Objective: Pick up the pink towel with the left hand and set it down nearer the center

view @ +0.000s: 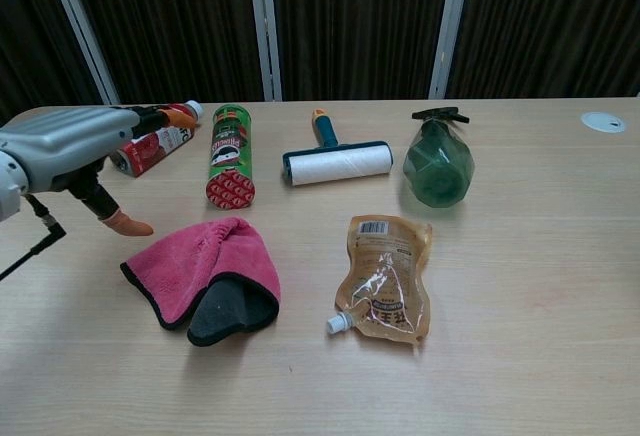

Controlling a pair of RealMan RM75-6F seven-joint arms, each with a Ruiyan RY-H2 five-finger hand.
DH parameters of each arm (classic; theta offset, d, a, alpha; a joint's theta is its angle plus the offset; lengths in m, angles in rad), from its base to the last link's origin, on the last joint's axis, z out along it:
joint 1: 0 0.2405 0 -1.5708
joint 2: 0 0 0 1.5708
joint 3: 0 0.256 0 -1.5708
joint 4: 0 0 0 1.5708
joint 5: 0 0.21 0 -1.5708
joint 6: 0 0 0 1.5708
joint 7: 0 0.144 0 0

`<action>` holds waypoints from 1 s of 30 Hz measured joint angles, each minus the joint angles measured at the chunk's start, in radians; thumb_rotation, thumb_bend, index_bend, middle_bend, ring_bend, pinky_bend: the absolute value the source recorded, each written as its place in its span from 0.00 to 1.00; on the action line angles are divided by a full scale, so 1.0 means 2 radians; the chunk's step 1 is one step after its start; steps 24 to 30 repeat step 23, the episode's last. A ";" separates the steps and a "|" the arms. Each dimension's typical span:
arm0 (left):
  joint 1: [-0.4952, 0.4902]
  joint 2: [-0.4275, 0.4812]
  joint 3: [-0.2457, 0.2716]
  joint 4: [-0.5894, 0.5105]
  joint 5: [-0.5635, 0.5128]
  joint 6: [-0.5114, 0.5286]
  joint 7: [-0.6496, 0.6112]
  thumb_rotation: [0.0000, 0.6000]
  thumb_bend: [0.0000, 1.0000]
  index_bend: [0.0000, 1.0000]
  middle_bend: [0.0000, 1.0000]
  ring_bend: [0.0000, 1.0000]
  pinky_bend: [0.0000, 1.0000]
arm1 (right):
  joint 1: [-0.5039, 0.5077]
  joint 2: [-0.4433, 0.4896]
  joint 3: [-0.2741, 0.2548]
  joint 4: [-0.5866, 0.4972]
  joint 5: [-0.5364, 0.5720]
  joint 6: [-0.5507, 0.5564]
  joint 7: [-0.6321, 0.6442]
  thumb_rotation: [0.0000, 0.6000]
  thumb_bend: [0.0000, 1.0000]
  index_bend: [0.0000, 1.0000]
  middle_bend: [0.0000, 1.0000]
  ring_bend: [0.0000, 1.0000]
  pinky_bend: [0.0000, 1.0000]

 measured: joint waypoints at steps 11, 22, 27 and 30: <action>0.090 0.084 0.063 -0.031 0.104 0.129 -0.039 1.00 0.00 0.00 0.00 0.00 0.00 | 0.000 -0.002 0.000 0.001 -0.001 0.001 -0.009 1.00 0.08 0.00 0.00 0.00 0.12; 0.199 0.159 0.132 0.009 0.209 0.249 -0.163 1.00 0.00 0.00 0.00 0.00 0.00 | -0.001 -0.006 0.002 0.003 0.000 0.004 -0.016 1.00 0.03 0.00 0.00 0.00 0.12; 0.206 0.162 0.136 0.013 0.216 0.255 -0.171 1.00 0.00 0.00 0.00 0.00 0.00 | -0.001 -0.006 0.002 0.005 0.000 0.006 -0.014 1.00 0.03 0.00 0.00 0.00 0.12; 0.206 0.162 0.136 0.013 0.216 0.255 -0.171 1.00 0.00 0.00 0.00 0.00 0.00 | -0.001 -0.006 0.002 0.005 0.000 0.006 -0.014 1.00 0.03 0.00 0.00 0.00 0.12</action>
